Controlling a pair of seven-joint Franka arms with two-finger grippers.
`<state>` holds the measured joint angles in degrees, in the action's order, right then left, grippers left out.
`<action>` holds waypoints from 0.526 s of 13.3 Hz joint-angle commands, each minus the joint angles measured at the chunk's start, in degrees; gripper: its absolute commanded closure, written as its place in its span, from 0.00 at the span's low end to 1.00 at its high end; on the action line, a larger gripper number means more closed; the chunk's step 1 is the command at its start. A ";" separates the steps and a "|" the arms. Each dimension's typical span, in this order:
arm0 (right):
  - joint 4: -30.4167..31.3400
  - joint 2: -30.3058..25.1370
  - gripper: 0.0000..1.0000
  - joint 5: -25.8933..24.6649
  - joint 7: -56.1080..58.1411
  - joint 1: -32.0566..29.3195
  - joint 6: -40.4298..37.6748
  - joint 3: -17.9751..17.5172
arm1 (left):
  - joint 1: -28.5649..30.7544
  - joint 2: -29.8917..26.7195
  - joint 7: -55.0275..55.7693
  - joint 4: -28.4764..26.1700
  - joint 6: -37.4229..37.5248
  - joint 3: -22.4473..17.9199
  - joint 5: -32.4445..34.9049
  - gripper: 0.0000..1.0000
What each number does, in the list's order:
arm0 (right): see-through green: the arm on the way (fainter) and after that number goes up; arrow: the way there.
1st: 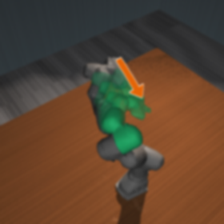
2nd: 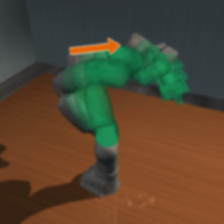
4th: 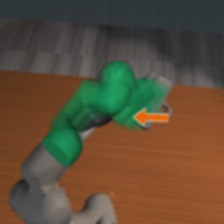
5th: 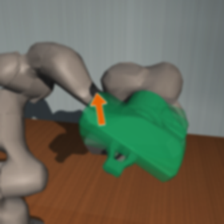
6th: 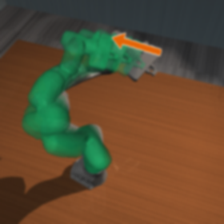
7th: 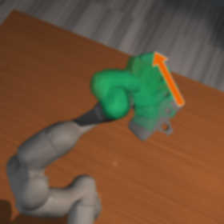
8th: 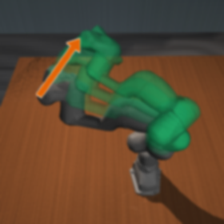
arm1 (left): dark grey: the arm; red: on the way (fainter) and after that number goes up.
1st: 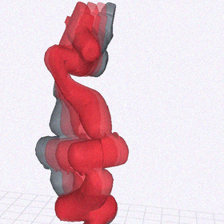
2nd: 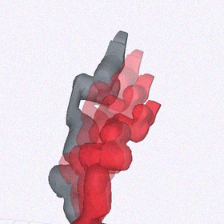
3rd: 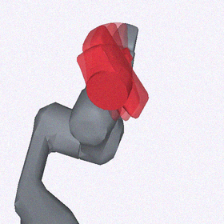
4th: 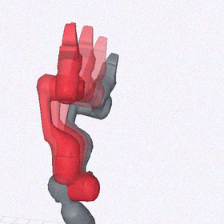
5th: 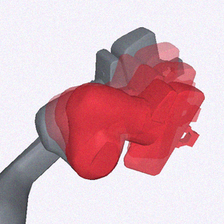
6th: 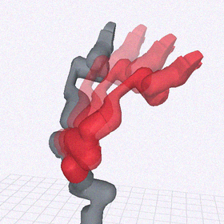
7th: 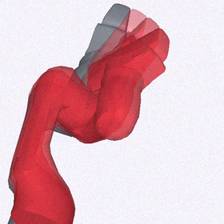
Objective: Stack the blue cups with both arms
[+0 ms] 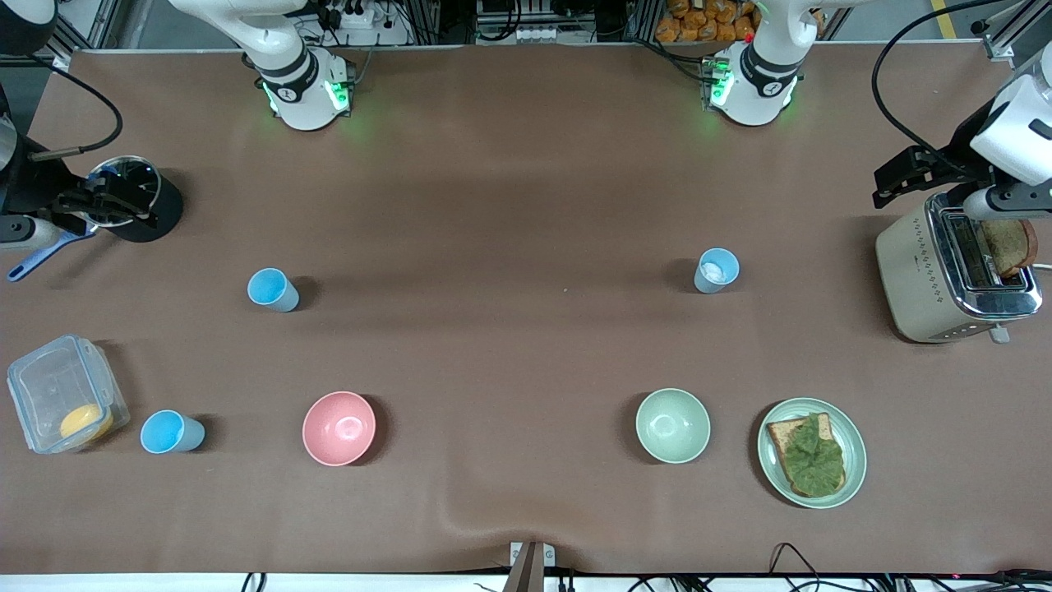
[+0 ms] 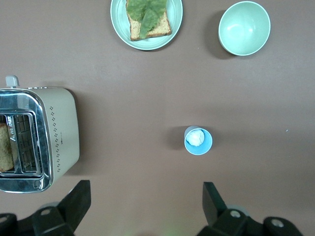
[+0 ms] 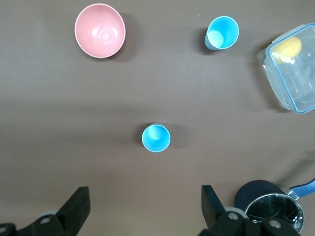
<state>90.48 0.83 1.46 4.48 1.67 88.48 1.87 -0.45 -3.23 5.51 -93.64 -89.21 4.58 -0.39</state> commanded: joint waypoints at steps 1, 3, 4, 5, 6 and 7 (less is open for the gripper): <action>0.22 -0.65 0.00 -0.23 -0.79 0.09 -0.41 -0.02 | 0.18 0.42 0.91 1.01 0.53 0.16 -0.49 0.00; 0.22 -0.66 0.00 -0.23 -0.79 -0.09 -1.03 -0.02 | 0.19 0.42 0.91 0.92 0.53 0.16 -0.41 0.00; 0.22 -0.66 0.00 -0.23 -0.79 -0.09 -1.03 -0.02 | 0.19 0.42 0.91 1.00 0.53 0.08 -0.40 0.00; 0.31 -0.66 0.00 -0.23 -0.79 -0.09 -1.11 -0.02 | 0.19 0.42 0.91 1.09 0.53 0.08 -0.32 0.00; 0.31 -0.66 0.00 -0.23 -0.79 -0.09 -1.11 -0.02 | 0.19 0.42 0.91 1.09 0.53 0.16 -0.32 0.00; 0.31 -0.66 0.00 -0.23 -0.79 0.09 -1.11 -0.02 | 0.27 0.42 0.91 1.09 0.62 0.08 -0.32 0.00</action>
<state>90.48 0.82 1.46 4.47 1.67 87.87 1.89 -0.44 -3.17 5.51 -93.64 -89.21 4.58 -0.39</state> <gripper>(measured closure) 0.000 0.000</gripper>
